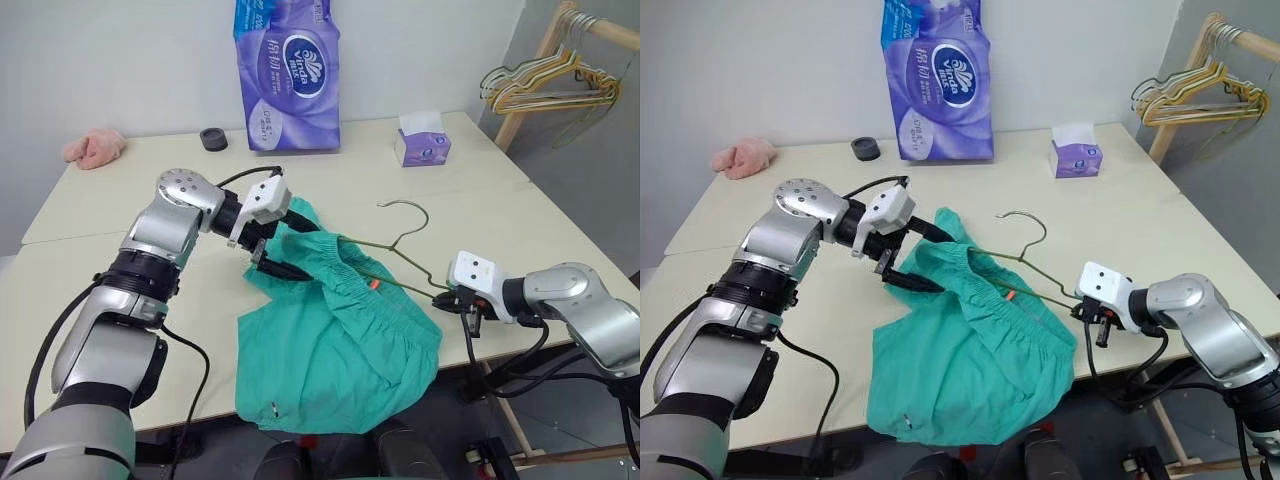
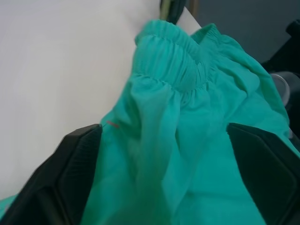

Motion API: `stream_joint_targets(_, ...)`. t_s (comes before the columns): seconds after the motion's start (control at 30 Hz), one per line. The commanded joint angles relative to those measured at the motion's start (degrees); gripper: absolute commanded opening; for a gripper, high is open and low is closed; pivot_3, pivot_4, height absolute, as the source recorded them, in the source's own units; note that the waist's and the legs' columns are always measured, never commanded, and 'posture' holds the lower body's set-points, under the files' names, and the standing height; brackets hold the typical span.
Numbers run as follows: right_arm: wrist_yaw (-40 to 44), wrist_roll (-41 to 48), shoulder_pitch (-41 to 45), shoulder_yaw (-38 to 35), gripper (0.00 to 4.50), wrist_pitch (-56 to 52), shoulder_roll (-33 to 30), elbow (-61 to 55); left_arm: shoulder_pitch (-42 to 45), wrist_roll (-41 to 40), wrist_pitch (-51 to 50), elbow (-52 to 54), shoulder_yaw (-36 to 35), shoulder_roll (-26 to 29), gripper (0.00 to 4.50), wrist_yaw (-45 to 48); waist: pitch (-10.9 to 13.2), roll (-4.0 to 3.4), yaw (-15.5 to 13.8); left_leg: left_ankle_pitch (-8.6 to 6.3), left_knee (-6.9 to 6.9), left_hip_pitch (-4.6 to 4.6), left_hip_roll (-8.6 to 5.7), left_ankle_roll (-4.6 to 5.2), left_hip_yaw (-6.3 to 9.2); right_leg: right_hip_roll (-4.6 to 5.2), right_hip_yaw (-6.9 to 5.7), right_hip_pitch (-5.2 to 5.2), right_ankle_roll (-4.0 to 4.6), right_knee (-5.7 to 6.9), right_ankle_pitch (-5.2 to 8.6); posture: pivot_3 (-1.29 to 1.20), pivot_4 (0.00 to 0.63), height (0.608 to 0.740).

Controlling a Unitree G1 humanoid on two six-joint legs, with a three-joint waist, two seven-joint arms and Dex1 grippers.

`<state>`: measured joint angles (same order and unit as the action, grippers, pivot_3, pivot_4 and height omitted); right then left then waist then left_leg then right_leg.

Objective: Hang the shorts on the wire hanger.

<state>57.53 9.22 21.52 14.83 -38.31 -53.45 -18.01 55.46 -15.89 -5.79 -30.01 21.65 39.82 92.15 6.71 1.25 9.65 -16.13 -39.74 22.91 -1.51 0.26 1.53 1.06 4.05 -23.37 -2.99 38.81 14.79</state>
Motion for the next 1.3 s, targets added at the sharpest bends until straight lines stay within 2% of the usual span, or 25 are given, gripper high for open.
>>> stream_joint_targets(0.03, 0.98, -1.75, 1.66, -0.01, 0.0, 2.3, -1.25, -2.42, 1.4, -1.28, 3.08, 0.09, 2.17, 0.49, 4.49, 0.35, 0.0, 0.0, -0.02, 0.0, 0.0, 0.0, 0.0, 0.0, 0.0, 0.0, 0.0, -0.01, 0.0, 0.0, 0.0, -0.24, 0.056, 0.74)
stream_joint_targets(0.13, 1.26, -2.87, 1.58, 0.48, 0.0, 2.94, -1.39, -3.04, 1.66, -1.45, 4.49, -0.4, 2.34, -0.48, 4.49, 0.35, 0.0, 0.0, -0.02, 0.0, -0.01, 0.01, 0.0, 0.0, -0.01, 0.0, -0.01, -0.01, 0.0, 0.0, 0.01, -0.24, 0.059, 0.74)
stream_joint_targets(0.23, 1.42, -4.59, 1.15, 1.47, 0.0, 3.77, -1.6, -4.17, 3.67, -0.53, 6.24, -3.32, -1.11, -2.94, 4.49, 0.35, 0.0, 0.0, -0.08, 0.0, -0.07, 0.03, 0.0, 0.0, -0.01, 0.0, -0.04, -0.01, 0.0, 0.01, 0.01, -0.25, 0.061, 0.74)
stream_joint_targets(0.37, 1.08, -6.67, 0.03, 1.96, 0.0, 4.96, -2.01, -4.87, 3.74, 0.43, 7.48, -4.9, -4.13, -3.62, 4.49, -0.01, 0.0, 0.0, 0.27, 0.0, -0.09, 0.04, -0.01, 0.01, -0.07, -0.02, -0.09, -0.05, 0.0, 0.02, 0.02, -0.26, 0.063, 0.74)
stream_joint_targets(0.57, 0.76, -8.6, -0.26, 2.03, 0.0, 5.61, -1.51, -6.05, -2.85, -1.81, 5.36, 3.62, 0.24, -0.76, 4.49, 0.35, 0.0, -0.01, 1.43, -0.01, -0.07, 0.03, -0.01, 0.01, -0.02, -0.01, 0.0, -0.05, -0.01, 0.09, 0.09, -0.26, 0.067, 0.74)
stream_joint_targets(0.73, 1.2, -9.6, -0.21, 2.06, 0.0, 6.2, -1.52, -6.21, -3.69, -3.12, 5.1, 5.95, 4.58, 1.91, 4.49, 0.35, 0.0, -0.01, 1.55, -0.01, -0.08, 0.04, -0.01, 0.01, 0.04, -0.01, 0.02, -0.04, -0.01, 0.08, 0.09, -0.26, 0.069, 0.74)
stream_joint_targets(1.1, 1.68, -12.02, 0.96, 2.39, 0.0, 7.77, -1.16, -7.92, -2.7, -0.22, 7.09, 1.38, 6.37, -1.28, 4.49, 0.35, 0.0, -0.01, 1.57, -0.01, -0.08, 0.04, -0.01, 0.01, 0.03, -0.01, -0.01, -0.04, -0.01, 0.08, 0.1, -0.26, 0.073, 0.74)
stream_joint_targets(1.2, 1.94, -12.24, 1.34, 2.37, 0.0, 7.75, -0.81, -8.13, -2.37, -0.23, 6.14, 0.74, 6.53, -2.16, 3.94, 0.35, 0.0, -0.01, 1.61, -0.01, -0.08, 0.04, -0.02, 0.01, 0.01, -0.01, -0.03, -0.04, -0.01, 0.08, 0.11, -0.26, 0.073, 0.74)
stream_joint_targets(1.3, 2.16, -12.39, 1.76, 2.33, 0.0, 7.64, -0.38, -8.49, -2.84, 0.35, 6.32, 0.86, 6.86, -2.51, 3.08, 0.35, 0.0, -0.01, 1.63, -0.01, -0.08, 0.04, -0.02, 0.01, 0.01, -0.01, -0.02, -0.04, -0.01, 0.08, 0.11, -0.26, 0.075, 0.74)
